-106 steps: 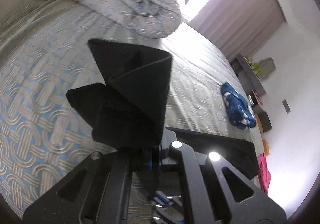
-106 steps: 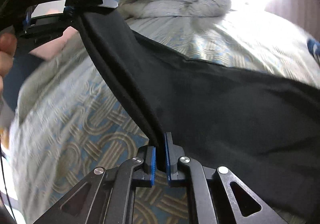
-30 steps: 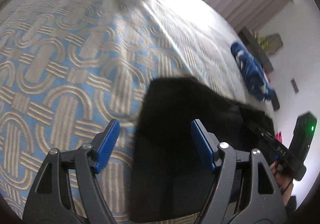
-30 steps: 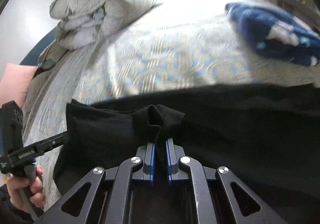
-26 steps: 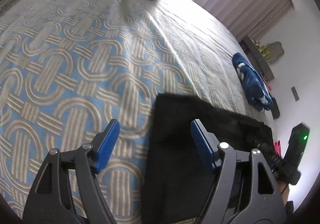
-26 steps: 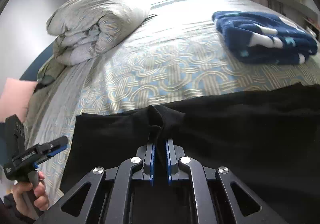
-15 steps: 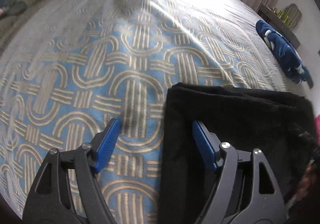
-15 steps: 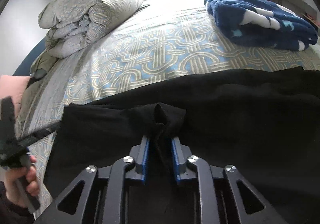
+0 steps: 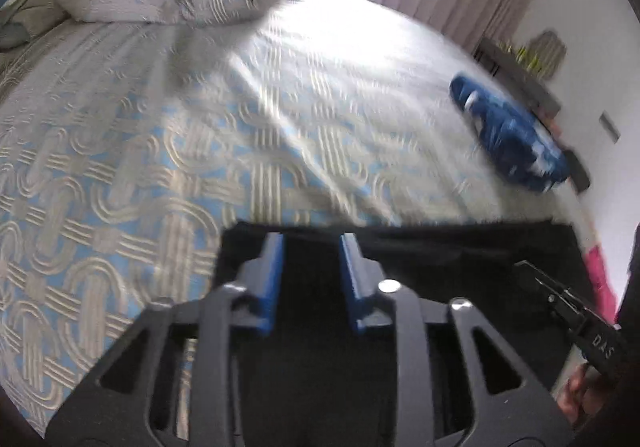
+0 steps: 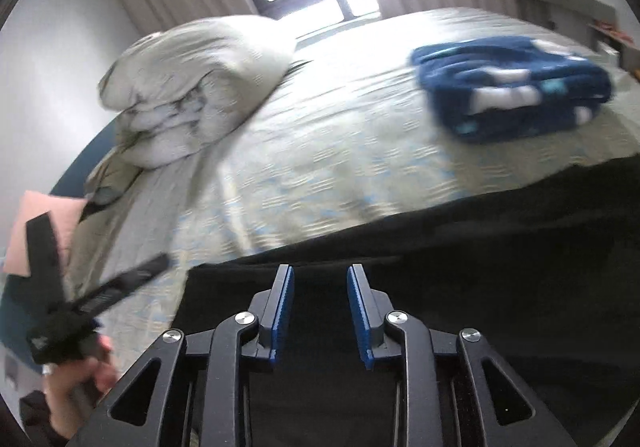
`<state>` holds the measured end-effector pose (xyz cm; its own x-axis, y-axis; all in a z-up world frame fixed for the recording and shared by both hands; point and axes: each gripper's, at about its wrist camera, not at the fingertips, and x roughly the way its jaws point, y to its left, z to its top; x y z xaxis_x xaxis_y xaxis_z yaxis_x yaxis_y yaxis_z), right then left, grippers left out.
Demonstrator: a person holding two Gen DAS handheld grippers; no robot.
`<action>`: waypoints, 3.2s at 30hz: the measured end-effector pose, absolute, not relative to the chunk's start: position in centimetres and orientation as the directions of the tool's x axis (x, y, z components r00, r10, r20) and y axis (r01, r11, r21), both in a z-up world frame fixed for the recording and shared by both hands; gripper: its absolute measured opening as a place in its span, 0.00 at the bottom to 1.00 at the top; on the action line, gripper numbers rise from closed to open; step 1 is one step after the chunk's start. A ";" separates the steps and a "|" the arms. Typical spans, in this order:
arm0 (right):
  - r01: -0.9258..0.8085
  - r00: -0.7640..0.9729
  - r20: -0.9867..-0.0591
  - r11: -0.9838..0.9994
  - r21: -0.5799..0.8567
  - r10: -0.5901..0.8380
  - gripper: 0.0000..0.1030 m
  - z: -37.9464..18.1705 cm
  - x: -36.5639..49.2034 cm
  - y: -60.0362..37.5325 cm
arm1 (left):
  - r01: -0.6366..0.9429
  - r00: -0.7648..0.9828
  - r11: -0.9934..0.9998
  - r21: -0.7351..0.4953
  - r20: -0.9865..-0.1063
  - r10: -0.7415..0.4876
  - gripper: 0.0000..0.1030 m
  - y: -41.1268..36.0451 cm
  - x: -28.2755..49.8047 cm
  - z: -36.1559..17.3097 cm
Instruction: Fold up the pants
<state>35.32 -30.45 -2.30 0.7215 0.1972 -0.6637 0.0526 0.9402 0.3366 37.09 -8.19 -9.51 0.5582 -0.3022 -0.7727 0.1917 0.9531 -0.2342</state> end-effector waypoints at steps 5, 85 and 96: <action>0.104 0.621 -0.773 0.963 0.249 0.133 0.03 -6.9 37.4 -28.8 | 0.195 0.576 0.975 -0.105 -0.792 -0.200 0.32 -9.0 37.2 -12.1; 0.472 0.724 -0.639 0.489 0.734 0.260 0.58 -7.0 22.4 -62.7 | 0.716 0.419 0.696 0.053 -0.830 -0.368 0.99 -42.5 19.4 -12.0; 0.416 0.744 -0.618 0.549 0.725 0.253 0.19 -4.8 22.6 -61.8 | 0.733 0.594 0.601 0.319 -0.731 -0.336 0.97 -47.3 16.5 -10.0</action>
